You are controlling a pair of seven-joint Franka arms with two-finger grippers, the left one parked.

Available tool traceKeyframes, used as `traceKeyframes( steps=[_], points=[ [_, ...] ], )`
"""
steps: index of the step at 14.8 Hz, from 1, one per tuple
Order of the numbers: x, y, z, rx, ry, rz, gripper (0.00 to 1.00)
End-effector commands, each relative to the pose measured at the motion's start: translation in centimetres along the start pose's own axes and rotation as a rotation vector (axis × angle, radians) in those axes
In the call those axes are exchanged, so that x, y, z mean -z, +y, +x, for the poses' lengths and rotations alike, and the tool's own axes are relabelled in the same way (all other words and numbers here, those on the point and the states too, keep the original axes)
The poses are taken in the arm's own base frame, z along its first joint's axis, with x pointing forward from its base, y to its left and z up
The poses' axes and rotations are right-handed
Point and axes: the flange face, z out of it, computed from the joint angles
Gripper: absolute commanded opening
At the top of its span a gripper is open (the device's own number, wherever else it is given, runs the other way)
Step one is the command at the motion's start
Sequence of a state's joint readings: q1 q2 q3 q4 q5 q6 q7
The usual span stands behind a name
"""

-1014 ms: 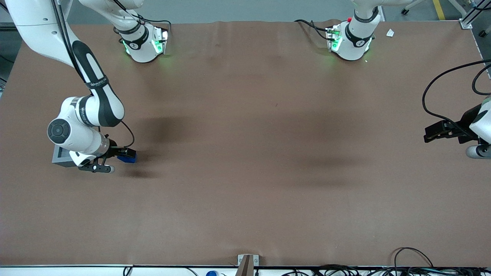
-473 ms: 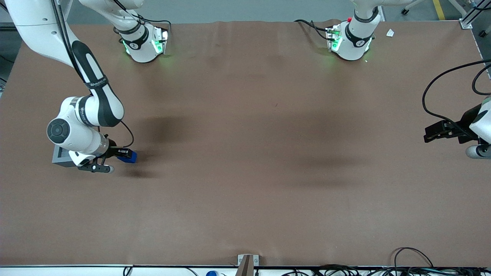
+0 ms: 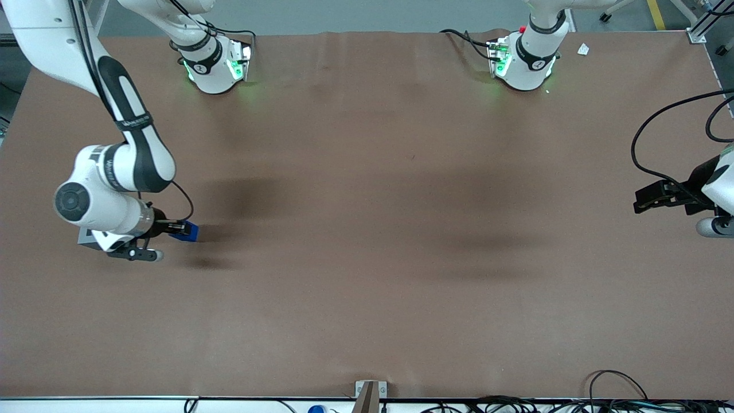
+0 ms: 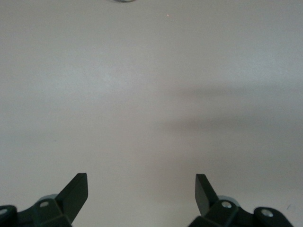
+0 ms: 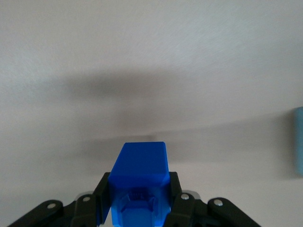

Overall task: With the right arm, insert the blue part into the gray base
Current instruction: 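Carry the blue block over the gray base's opening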

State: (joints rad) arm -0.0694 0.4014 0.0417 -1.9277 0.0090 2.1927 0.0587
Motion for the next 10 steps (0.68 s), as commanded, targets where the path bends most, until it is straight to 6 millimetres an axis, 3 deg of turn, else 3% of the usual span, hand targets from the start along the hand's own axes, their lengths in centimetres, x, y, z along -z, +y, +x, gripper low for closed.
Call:
traceKeyframes(
  steps=[1, 3, 7, 10],
  points=[
    [4.2, 4.0, 0.2, 0.068, -0.022, -0.003, 0.00],
    [6.2, 5.7, 0.0, 0.090, 0.000, -0.004, 0.00],
    [7.2, 11.9, 0.1, 0.173, 0.024, -0.008, 0.00],
    [7.6, 15.4, -0.1, 0.184, 0.032, -0.032, 0.00]
  ],
)
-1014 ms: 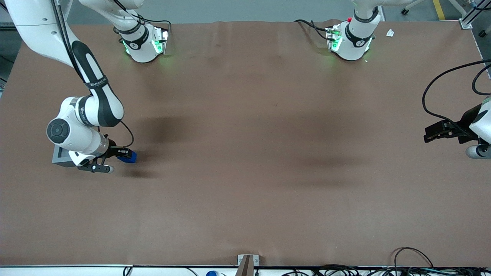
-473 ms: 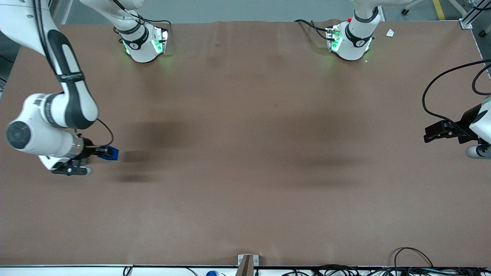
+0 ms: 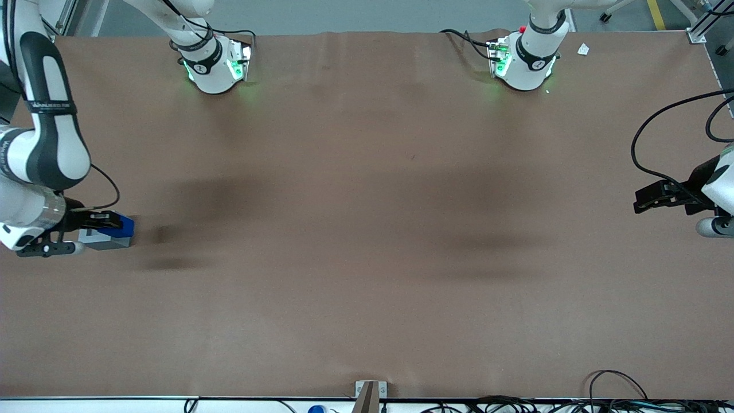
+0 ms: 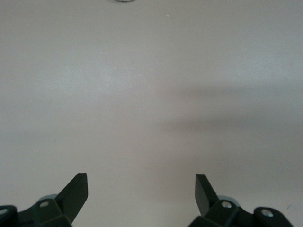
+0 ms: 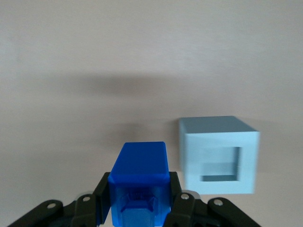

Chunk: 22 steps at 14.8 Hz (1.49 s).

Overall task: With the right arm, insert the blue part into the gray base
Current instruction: 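Carry the blue block over the gray base's opening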

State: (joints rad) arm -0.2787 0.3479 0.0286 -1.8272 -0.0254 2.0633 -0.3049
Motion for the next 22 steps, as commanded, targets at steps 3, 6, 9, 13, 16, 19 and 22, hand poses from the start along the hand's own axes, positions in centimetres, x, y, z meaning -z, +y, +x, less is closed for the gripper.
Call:
traceKeyframes(
  steps=[3, 6, 9, 13, 16, 19, 22],
  points=[
    [1.0, 3.5, -0.8, 0.007, 0.014, -0.023, 0.00],
    [1.0, 6.0, -1.5, -0.031, 0.018, -0.021, 0.00],
    [-0.8, 7.1, -1.6, -0.047, 0.009, -0.013, 0.00],
    [-2.1, 7.8, -1.9, -0.039, -0.003, -0.018, 0.00],
    [-2.5, 8.0, -1.9, -0.025, -0.006, -0.017, 0.00],
    [-2.8, 8.2, -1.9, -0.019, -0.005, -0.017, 0.00],
    [-3.1, 8.3, -1.8, -0.019, -0.006, -0.016, 0.00]
  ],
)
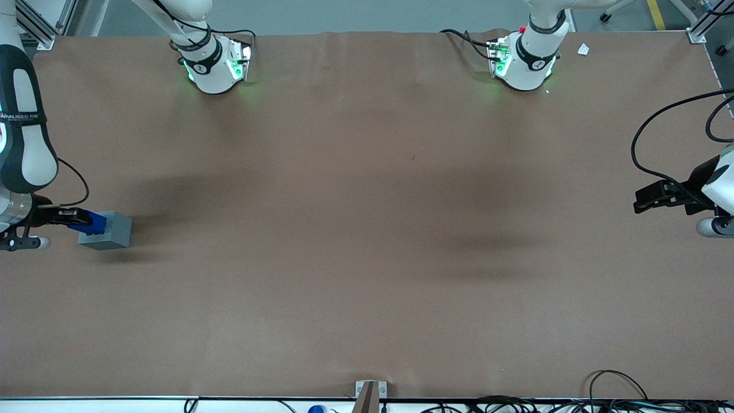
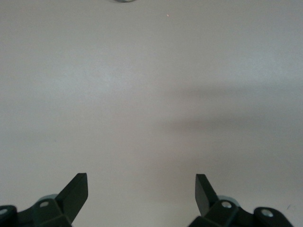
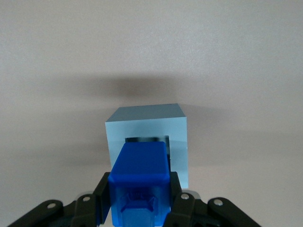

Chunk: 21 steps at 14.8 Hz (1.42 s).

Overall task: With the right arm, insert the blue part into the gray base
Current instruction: 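Lower the blue block into the gray base's opening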

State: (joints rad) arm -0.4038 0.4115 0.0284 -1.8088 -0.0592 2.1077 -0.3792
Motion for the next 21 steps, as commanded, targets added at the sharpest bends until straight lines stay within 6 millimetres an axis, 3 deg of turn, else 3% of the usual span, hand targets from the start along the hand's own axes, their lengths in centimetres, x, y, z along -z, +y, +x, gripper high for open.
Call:
traceKeyframes(
  steps=[1, 8, 18, 19, 20, 21],
  points=[
    [-0.2, 0.4, 0.1, 0.012, 0.005, -0.007, 0.00],
    [-0.4, 0.6, 0.5, 0.010, 0.024, -0.012, 0.00],
    [-2.1, 1.1, 0.7, -0.004, 0.019, 0.004, 0.02],
    [-2.1, 1.1, 0.6, -0.010, 0.017, 0.004, 0.05],
    [-2.0, 1.1, 0.7, -0.010, 0.019, 0.003, 0.22],
    [-2.1, 0.8, 0.8, -0.005, 0.017, 0.003, 0.55]
  ],
)
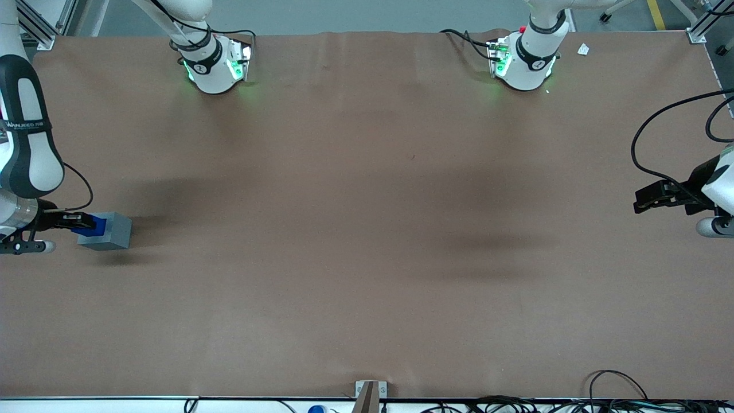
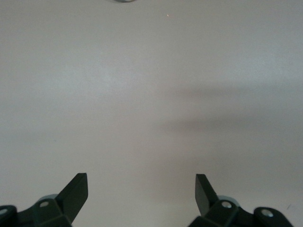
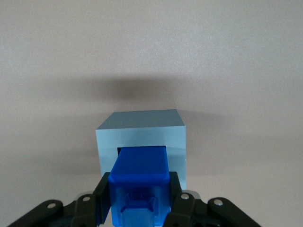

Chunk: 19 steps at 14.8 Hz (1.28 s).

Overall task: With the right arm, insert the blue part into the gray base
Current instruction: 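Open the right gripper and raise it off the block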

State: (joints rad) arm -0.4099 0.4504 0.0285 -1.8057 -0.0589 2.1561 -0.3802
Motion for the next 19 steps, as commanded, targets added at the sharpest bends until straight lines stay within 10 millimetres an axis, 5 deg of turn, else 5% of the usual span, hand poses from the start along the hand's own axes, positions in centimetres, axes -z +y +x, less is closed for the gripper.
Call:
traceKeyframes(
  steps=[1, 2, 7, 11, 13, 19],
  points=[
    [-0.2, 0.3, 0.2, -0.005, 0.005, 0.005, 0.90],
    [-0.2, 0.4, 0.3, -0.007, 0.005, 0.007, 1.00],
    [2.0, -0.1, 0.9, -0.024, 0.042, 0.035, 1.00],
    [6.1, -1.4, 1.2, -0.013, 0.028, 0.063, 1.00],
    [9.1, -3.2, 1.8, 0.013, 0.018, 0.070, 1.00],
    [19.5, -12.7, 2.7, -0.087, 0.002, 0.038, 1.00]
  ],
)
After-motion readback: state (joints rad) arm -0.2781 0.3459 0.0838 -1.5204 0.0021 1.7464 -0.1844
